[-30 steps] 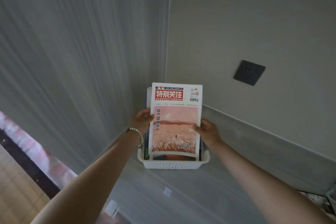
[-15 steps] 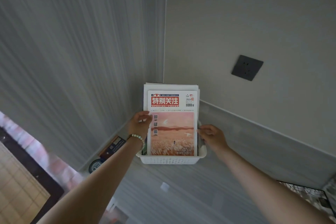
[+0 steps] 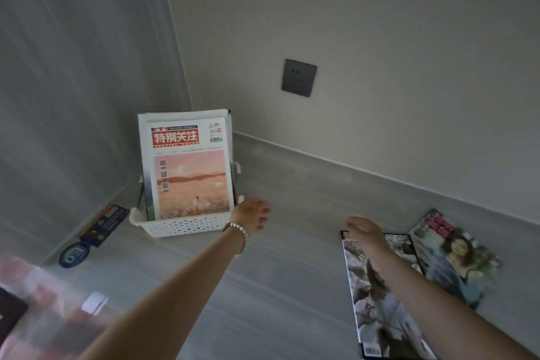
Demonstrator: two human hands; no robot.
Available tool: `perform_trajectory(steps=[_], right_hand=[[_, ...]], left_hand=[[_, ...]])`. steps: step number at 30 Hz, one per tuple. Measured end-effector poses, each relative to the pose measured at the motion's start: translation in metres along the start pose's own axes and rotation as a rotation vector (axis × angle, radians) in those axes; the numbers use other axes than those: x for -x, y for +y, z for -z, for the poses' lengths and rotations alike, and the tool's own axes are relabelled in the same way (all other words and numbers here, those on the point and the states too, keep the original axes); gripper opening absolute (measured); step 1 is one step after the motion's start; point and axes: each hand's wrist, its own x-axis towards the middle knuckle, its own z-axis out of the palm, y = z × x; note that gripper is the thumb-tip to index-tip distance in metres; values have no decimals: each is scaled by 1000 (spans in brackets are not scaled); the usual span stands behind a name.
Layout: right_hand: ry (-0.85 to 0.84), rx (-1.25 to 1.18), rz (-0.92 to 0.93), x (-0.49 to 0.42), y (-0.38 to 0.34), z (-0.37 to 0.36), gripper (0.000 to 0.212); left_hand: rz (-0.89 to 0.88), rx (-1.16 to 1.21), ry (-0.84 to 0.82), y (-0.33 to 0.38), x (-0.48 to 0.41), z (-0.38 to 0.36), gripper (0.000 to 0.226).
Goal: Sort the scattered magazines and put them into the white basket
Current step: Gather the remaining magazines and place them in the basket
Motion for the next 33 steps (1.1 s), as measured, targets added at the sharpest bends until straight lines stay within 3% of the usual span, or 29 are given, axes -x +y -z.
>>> perform_trajectory(steps=[4,6,8,10,13,15,17,19,21,23,27,29,33], right_hand=[[82,47,-65,-4,43,88,34],[106,50,-114,-3,61,124,36],[123,53,-157,-1,76,155,25],[170,55,-199,1,90,178,29],[305,98,-172,5,108,201,43],[386,91,-175,7,115,209,43],[362,74,-169,6,119,216,46],[291,53,-180,4,118,220,49],[242,43,-175,2,120,224,44],[228,60,-143,1,123,229,40],[243,-34,-117,-3,129,239,33],[274,-98,-98,-7,130,244,28],[353,-164,-81,-15,138,247,35]], left_hand=[[136,-99,-129,-38,9,-80,12],[180,-152,-167,-56,14,-115,25],[199,-220,-187,-75,16,-144,37],[186,-321,-170,-89,20,-167,40],[98,-402,-157,-104,20,-193,19],[51,-433,-153,-110,15,-205,25],[42,-484,-130,-110,10,-213,39],[67,-480,-154,-109,11,-219,28],[103,-555,-268,-113,11,-225,14],[110,-584,-383,-115,12,-239,20],[-127,-518,-365,-99,-4,-286,20],[-180,-418,-330,-88,-14,-314,29],[-280,-441,-290,-74,-35,-355,37]])
